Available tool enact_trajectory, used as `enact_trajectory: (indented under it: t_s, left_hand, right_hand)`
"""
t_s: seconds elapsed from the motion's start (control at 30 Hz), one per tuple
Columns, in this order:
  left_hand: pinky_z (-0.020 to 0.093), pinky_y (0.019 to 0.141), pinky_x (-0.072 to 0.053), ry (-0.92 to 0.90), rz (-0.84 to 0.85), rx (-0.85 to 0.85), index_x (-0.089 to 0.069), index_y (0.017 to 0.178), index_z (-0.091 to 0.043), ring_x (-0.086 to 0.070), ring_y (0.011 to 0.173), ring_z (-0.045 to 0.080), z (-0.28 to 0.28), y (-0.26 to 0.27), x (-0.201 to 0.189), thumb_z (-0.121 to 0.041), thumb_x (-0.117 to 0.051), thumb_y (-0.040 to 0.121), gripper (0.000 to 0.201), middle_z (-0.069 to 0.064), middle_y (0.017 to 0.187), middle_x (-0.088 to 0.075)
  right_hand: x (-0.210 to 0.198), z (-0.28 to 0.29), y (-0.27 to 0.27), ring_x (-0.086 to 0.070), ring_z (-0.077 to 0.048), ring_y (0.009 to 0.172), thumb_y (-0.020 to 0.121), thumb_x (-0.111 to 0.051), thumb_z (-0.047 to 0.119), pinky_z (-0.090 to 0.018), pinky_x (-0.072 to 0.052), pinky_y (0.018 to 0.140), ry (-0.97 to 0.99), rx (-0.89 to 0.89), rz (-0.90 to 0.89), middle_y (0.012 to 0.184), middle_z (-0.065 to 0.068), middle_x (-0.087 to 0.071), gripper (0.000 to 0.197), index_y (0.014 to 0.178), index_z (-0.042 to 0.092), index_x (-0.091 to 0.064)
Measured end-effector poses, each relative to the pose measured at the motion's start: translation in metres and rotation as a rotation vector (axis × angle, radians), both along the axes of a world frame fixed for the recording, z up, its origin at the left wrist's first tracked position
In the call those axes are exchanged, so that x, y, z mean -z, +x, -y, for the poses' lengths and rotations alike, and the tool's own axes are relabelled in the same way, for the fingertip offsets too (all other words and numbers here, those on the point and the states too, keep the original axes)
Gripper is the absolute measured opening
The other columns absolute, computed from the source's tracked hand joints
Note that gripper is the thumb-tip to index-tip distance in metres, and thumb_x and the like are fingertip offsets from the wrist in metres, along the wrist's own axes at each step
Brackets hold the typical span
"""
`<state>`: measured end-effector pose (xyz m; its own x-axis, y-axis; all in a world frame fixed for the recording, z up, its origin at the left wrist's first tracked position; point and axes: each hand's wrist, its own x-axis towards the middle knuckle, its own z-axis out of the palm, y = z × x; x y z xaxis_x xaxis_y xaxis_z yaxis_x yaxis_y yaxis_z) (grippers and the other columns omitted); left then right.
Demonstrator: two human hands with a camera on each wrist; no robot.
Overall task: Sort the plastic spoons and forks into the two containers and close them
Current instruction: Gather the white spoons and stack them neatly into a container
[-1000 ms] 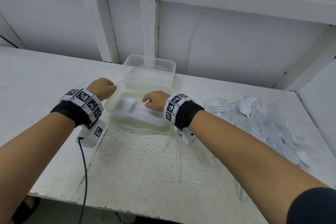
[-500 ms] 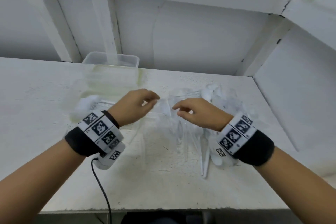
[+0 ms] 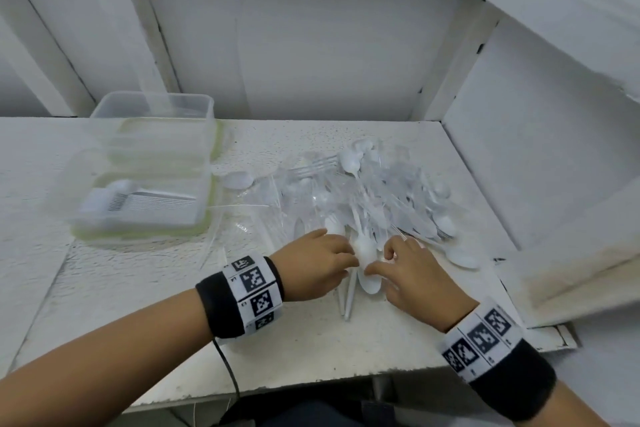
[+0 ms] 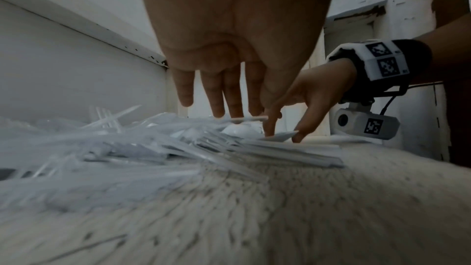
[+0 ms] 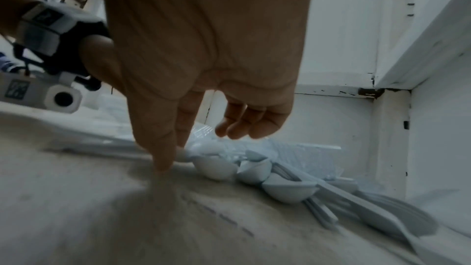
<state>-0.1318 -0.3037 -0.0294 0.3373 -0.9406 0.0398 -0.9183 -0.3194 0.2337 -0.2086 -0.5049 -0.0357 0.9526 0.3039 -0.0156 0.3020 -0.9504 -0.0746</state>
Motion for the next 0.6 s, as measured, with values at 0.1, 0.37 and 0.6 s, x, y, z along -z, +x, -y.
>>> enact_trajectory:
  t_s: [0.1,0.37,0.6]
  left_hand:
    - [0.027,0.064,-0.052,0.039,-0.007,-0.009,-0.071,0.087,-0.014,-0.065,0.064,0.020,-0.001,0.001,0.007,-0.029,-0.035,0.082,0.039,0.001,0.075,-0.068]
    - [0.030,0.073,-0.038,0.138,-0.068,-0.258,-0.034,0.141,-0.015,-0.056,0.097,0.028,0.001,-0.003,0.000,-0.024,-0.037,0.099,0.043,0.007,0.130,-0.046]
    - [0.031,0.077,-0.040,0.275,0.058,-0.280,-0.029,0.144,-0.026,-0.043,0.103,0.027,0.032,-0.002,0.000,-0.007,-0.043,0.089,0.060,0.012,0.126,-0.035]
  right_hand:
    - [0.004,-0.005,-0.003,-0.048,-0.021,0.069,0.041,-0.087,0.017,-0.027,-0.029,0.051,-0.062,-0.063,0.040,0.080,-0.001,-0.053,0.034,0.066,0.029,-0.067]
    - [-0.021,-0.001,-0.012,-0.046,-0.004,0.096,0.080,-0.055,0.054,-0.023,-0.040,0.078,0.496,-0.164,-0.023,0.103,0.018,-0.050,0.021,0.084,0.037,-0.067]
    - [-0.069,-0.006,-0.017,-0.066,-0.014,0.088,0.090,-0.043,0.034,-0.024,-0.053,0.080,1.363,0.280,0.197,0.091,-0.001,-0.068,0.016,0.089,0.021,-0.052]
